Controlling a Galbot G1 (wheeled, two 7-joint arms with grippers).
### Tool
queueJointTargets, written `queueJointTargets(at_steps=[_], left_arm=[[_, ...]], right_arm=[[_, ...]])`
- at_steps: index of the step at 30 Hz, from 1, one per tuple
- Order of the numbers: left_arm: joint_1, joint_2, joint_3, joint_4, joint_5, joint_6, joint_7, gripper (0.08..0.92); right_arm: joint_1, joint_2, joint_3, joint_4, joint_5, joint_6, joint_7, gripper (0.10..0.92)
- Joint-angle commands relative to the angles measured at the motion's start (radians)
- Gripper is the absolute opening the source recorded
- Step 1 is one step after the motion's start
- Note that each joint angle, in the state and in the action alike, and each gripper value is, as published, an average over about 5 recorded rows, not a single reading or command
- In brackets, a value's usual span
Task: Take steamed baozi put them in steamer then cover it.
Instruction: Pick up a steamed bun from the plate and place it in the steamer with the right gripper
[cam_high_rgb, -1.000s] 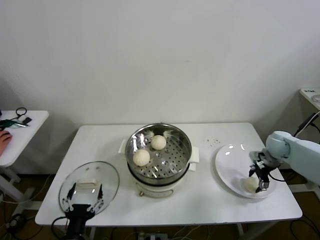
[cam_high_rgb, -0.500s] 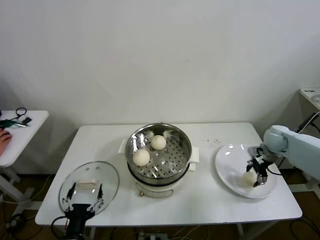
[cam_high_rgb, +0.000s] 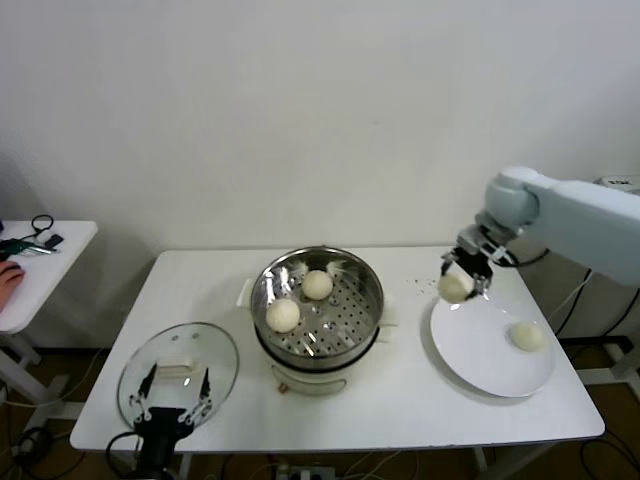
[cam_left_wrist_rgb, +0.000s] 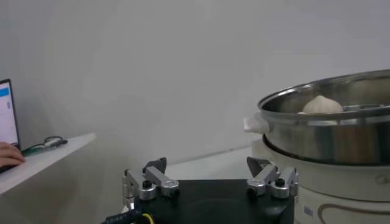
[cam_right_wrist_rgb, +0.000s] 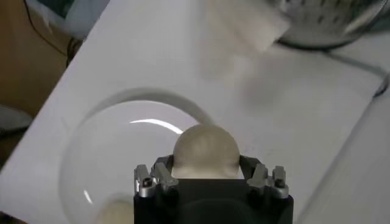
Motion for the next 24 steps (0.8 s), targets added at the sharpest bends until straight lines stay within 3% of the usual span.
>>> queueJointTargets(at_steps=[1, 9, 24], left_arm=[[0.010, 0.011, -0.001, 0.000, 0.002, -0.002, 0.001, 0.823], [0.015, 0.013, 0.002, 0.003, 0.001, -0.003, 0.002, 0.823], [0.013, 0.025, 0.005, 0.008, -0.003, 0.001, -0.001, 0.823]], right_arm=[[0.210, 0.167, -0.046, 0.114, -0.002, 0.202, -0.008, 0.712], [0.124, 0.297, 0.054, 0.216, -0.110, 0.279, -0.017, 0.712], [-0.082, 0.480, 0.083, 0.193, -0.246, 0.309, -0.040, 0.715]])
